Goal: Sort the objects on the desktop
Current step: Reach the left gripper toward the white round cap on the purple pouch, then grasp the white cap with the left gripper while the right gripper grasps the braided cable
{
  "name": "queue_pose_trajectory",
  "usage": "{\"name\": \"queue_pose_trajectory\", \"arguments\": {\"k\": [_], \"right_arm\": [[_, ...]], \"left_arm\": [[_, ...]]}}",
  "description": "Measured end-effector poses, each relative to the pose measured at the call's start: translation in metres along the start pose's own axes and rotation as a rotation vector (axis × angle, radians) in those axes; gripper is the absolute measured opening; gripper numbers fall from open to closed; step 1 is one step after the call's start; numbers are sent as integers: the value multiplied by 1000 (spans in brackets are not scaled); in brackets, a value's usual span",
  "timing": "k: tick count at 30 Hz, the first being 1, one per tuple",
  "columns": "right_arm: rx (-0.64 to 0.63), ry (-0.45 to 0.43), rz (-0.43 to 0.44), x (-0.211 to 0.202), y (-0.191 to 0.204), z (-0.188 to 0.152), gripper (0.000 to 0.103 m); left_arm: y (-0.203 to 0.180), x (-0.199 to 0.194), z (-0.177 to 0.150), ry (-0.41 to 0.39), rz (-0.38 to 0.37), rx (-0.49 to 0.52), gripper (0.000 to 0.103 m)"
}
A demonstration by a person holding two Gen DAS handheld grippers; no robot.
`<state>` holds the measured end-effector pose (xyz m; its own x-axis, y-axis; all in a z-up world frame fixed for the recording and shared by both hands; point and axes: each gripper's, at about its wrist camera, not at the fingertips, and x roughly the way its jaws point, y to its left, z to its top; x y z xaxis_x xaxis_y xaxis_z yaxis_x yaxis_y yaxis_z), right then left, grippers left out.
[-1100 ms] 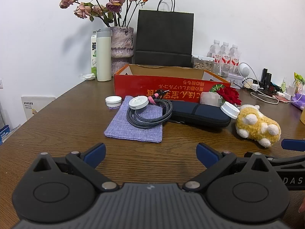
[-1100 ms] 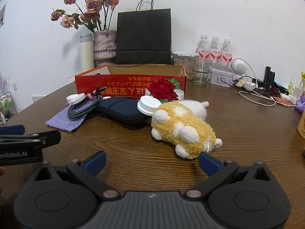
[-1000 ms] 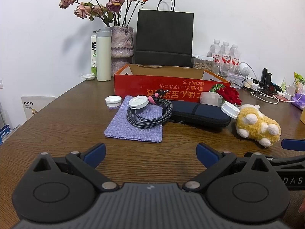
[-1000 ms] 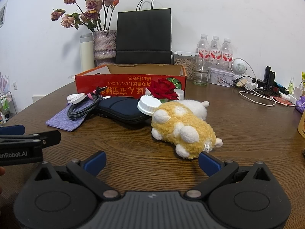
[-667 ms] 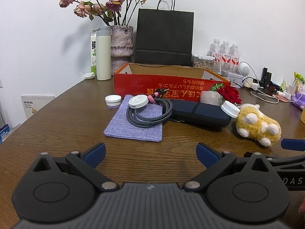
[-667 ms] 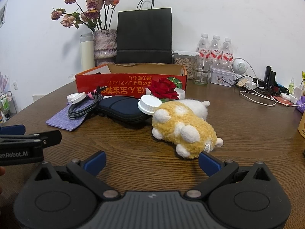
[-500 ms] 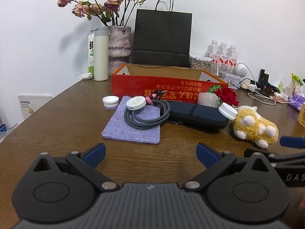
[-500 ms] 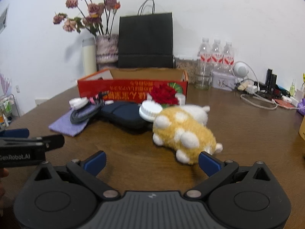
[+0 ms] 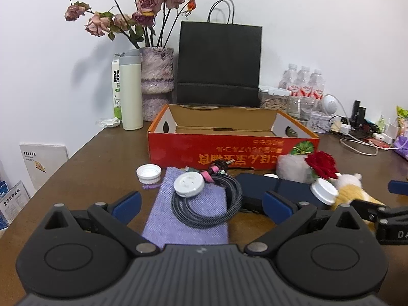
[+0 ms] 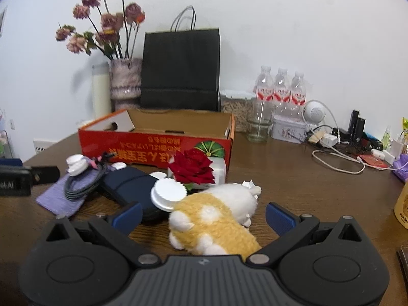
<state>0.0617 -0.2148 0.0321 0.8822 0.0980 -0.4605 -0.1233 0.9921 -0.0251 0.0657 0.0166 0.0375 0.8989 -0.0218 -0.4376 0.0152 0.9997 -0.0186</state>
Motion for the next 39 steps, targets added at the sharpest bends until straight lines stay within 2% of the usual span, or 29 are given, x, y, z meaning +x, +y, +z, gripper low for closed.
{"name": "queue_pose_trajectory", "arguments": {"k": [4,9,14,18,20,23,26,28,30,32,36,39], "right_arm": [[-4,28,10,16,-4,6,103],[-75,-22,85,21,15,26,103],[-192,-10,190,40,60,46,101],[-307,17,225,64,96,53,93],[-335,39,240,77,107,53,90],[-349,67,272,94,117,53,89],[-368,83,287,105,124,52,78],[-370,107,306,113,128,50,70],[-374,121,319,118,131,48,62],[-382,121,321,121,133,45,61],[-379,108,318,119,132,44,42],[-367,107,327,118,130,45,35]], "left_arm": [[7,19,7,25,11,-2,103],[12,38,16,40,22,27,103],[15,60,24,82,0,77,87],[26,76,24,135,-54,83,79],[31,84,24,159,-67,89,66],[41,97,23,191,-113,87,53],[50,105,23,203,-165,70,50],[51,108,23,210,-199,66,42],[51,109,21,215,-207,73,41],[53,108,21,216,-215,63,41],[56,107,21,216,-234,40,40],[56,104,22,210,-237,32,40]]}}
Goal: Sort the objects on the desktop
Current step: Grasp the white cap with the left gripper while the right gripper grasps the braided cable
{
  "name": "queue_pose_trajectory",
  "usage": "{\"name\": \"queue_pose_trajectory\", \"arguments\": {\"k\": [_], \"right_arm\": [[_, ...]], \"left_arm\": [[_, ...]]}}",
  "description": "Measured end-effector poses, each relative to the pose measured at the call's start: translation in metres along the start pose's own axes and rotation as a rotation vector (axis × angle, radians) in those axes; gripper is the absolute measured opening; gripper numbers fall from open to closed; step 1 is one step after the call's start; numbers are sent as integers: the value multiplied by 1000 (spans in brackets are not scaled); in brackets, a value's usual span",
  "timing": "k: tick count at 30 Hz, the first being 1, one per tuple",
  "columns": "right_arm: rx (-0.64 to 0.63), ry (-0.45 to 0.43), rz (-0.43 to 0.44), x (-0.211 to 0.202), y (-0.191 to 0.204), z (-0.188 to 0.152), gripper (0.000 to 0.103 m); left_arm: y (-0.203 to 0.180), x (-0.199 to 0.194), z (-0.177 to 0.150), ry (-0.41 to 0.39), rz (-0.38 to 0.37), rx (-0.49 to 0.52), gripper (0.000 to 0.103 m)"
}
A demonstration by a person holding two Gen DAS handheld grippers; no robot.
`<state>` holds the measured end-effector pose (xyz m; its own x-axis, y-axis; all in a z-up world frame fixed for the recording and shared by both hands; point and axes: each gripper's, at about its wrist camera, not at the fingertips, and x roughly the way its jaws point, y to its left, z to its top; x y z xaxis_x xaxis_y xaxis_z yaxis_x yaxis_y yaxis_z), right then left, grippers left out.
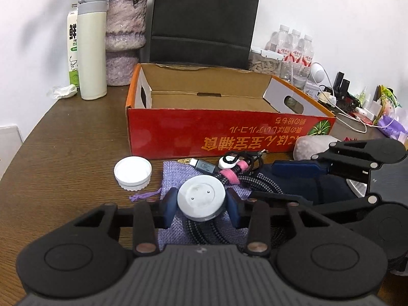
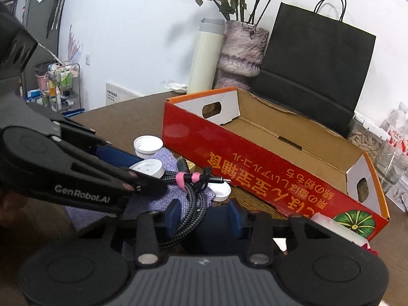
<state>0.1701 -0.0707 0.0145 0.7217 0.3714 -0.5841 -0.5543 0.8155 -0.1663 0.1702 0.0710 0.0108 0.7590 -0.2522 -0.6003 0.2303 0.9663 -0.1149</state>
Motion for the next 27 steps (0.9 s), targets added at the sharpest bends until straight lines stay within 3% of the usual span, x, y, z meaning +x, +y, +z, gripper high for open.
{"name": "queue_pose_trajectory", "arguments": {"k": [4,13,27], "right_arm": [[-15,-16,3,-2,4,-1,15],[10,-17,-30,-4,9,-2,14],[77,-67,-47,-24,11,0,13]], "left_arm": [[-2,-4,-1,-9,2,2,40],[12,-32,-8,-73,35,-41,40],[23,-49,-17,-98,67,-81,40]]}}
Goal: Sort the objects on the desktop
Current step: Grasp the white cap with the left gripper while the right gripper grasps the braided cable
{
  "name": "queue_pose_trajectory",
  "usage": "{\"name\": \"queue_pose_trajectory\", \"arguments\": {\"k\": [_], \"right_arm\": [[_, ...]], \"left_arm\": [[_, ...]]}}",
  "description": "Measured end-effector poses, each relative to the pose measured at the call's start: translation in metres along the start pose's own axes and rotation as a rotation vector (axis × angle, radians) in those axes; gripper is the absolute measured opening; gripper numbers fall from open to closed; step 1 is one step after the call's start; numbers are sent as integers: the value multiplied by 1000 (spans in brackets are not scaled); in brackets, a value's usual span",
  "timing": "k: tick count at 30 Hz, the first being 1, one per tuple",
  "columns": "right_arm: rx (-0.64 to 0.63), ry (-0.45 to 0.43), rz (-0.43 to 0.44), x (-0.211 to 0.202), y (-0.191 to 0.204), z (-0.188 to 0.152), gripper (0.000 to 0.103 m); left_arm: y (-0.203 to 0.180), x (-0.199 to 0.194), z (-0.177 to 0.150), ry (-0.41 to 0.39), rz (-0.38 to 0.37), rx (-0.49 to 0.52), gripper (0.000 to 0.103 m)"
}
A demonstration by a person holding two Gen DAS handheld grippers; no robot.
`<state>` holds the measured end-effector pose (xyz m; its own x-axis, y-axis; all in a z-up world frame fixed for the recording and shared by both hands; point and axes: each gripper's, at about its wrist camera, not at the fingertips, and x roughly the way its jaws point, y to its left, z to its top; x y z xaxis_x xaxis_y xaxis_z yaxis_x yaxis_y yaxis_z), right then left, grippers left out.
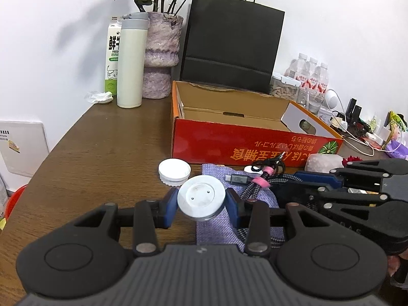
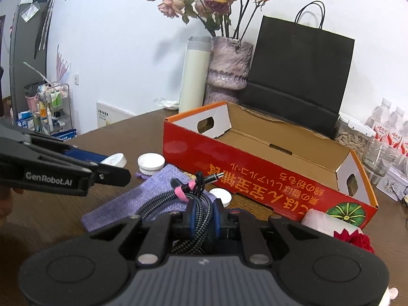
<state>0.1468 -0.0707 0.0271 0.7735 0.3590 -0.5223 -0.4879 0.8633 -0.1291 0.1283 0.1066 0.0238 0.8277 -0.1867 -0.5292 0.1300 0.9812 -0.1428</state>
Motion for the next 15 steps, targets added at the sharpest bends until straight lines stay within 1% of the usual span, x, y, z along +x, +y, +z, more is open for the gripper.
{"name": "queue_pose_trajectory", "arguments": {"k": [3,4,5,6,7,8,11,15], "right_arm": [[-4,32,-9,2,-1,-2,14],[6,40,-19,4,-3,-3,18],[12,50,-26,5,-3,-4,26],[20,57,-24,5,-4,-3,56],[27,54,-10,3,-3,-3,88],[24,44,13,1,-1,-3,97],[-11,30,71,-1,11,2,97],[-66,82,61,16,28,4,97]], "left_arm": [[0,-2,-4,5,10,-6,40],[1,-3,-5,6,12,-8,40],[1,-4,-6,6,15,-11,40],[2,-6,-7,3,21,-14,40],[3,-7,-8,-2,25,-16,40],[5,-9,-8,-6,30,-22,40],[12,-14,-10,-15,53,-37,40],[19,-21,-13,-24,77,-32,41]]}}
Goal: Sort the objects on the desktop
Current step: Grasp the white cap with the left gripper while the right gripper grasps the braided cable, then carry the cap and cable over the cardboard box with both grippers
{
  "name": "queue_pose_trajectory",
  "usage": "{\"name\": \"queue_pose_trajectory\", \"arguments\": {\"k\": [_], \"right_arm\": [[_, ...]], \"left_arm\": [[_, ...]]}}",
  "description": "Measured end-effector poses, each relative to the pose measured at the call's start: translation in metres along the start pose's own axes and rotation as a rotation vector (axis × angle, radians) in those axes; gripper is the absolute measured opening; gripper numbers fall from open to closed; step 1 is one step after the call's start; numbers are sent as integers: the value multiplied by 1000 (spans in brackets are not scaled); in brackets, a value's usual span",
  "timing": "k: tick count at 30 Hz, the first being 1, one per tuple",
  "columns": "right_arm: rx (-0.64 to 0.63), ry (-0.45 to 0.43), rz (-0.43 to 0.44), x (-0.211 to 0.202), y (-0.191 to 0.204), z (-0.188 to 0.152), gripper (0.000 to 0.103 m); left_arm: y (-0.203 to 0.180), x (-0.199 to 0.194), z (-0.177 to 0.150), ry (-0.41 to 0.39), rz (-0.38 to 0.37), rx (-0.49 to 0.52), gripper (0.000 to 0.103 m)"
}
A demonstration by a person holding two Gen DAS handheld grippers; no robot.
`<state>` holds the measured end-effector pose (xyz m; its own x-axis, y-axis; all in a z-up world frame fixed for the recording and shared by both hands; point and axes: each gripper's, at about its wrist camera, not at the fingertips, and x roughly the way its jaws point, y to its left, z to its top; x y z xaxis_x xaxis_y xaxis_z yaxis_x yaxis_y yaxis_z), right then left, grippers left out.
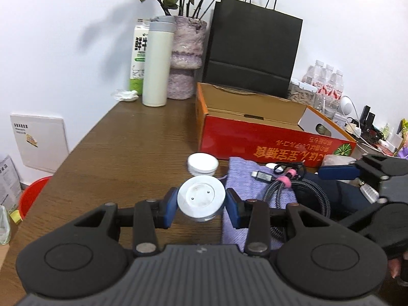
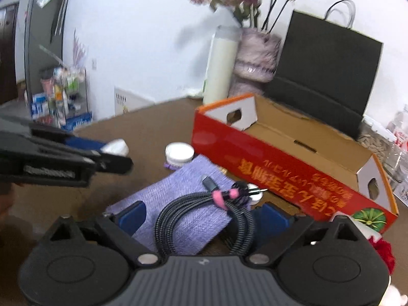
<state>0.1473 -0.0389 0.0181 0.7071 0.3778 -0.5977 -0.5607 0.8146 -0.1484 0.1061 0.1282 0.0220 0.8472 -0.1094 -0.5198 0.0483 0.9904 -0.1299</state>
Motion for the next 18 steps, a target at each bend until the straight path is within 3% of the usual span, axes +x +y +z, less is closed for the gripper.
{"name": "queue_pose_trajectory", "arguments": {"k": [3,8,18], "right_arm": [[2,41,-26,15,6,-2,97],[-16,39,-104,19,20,-8,98],[43,1,-109,9,15,-7,89]], "left_arm": [[5,-3,-4,-2,17,16,41],[9,4,-3,17,31,19,41],[9,2,2,5,61,36,41]]}}
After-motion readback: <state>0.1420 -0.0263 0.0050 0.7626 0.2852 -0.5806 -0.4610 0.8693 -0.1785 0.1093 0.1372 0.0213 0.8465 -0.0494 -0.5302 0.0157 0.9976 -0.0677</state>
